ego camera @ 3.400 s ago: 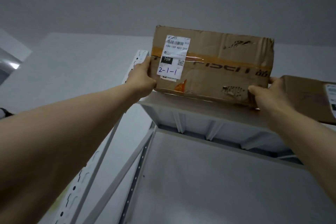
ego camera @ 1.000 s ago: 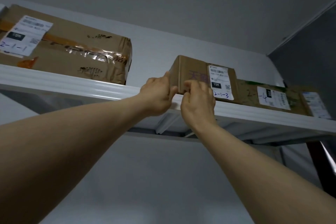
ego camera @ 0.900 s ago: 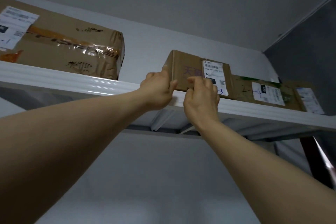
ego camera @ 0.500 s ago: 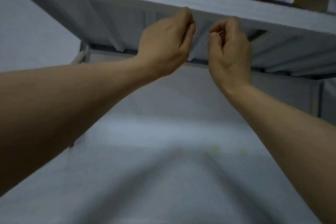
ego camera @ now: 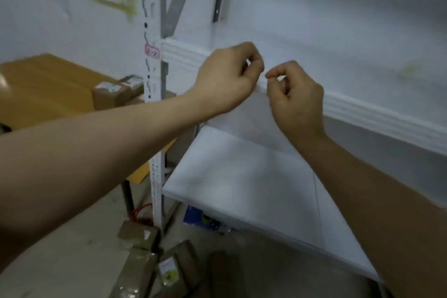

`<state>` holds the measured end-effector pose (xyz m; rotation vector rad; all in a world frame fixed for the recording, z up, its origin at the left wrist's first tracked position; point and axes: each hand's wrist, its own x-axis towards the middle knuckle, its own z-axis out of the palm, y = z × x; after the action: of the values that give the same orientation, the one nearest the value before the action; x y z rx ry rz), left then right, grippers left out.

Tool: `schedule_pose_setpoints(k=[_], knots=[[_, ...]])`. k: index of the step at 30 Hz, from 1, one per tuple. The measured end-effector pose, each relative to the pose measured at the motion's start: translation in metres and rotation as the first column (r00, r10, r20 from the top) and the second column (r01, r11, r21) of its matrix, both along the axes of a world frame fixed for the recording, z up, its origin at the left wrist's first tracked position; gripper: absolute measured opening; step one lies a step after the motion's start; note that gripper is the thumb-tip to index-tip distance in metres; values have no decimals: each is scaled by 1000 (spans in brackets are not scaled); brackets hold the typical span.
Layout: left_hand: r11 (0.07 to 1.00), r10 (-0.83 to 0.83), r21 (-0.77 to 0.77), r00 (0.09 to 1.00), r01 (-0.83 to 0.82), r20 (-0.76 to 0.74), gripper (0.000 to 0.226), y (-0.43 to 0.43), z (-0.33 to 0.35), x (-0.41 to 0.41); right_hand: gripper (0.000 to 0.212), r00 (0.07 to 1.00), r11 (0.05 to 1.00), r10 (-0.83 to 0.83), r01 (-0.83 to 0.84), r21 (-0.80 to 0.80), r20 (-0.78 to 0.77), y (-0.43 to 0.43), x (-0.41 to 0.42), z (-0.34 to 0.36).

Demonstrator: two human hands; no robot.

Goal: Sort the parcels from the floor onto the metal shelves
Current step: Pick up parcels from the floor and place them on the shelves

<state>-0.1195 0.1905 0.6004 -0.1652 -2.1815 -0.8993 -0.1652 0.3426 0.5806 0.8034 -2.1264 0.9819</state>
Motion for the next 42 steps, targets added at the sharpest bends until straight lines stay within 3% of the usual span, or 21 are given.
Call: schedule_pose_setpoints(k=[5,9,12,15,17,19,21,26,35,42], knots=[[997,38,50,914,-63,405,17,-43,-144,48,10,947,974,25,-95,206,319,-45,38,-136],[931,-33,274,695,-239,719,20,-66,-259,81,13,707,926,-87,-203,319,702,-61,62,-255],[711,-197,449,459,-541,866,15,-71,-338,111,16,427,902,-203,-268,338,881,-53,79,-339],[547,-337,415,262,-727,904,16,-72,-404,147,13,197,886,-297,-307,347,934,-35,97,-405],[417,-417,378,196,-826,887,16,-75,-442,166,13,95,888,-340,-294,352,936,-25,105,-442],[287,-497,371,194,-883,846,11,-77,-477,177,14,40,888,-365,-284,361,930,-19,107,-479],[222,-540,396,225,-891,811,15,-79,-516,179,20,20,884,-390,-273,380,921,-20,106,-519],[196,-578,426,247,-883,778,21,-79,-616,173,44,-16,849,-444,-327,415,896,-44,108,-640],[265,-595,398,176,-878,784,25,-95,-801,174,94,10,769,-506,-448,456,863,-93,104,-852],[262,-593,382,164,-886,788,18,-116,-901,185,123,224,572,-638,-502,648,737,-109,103,-964]])
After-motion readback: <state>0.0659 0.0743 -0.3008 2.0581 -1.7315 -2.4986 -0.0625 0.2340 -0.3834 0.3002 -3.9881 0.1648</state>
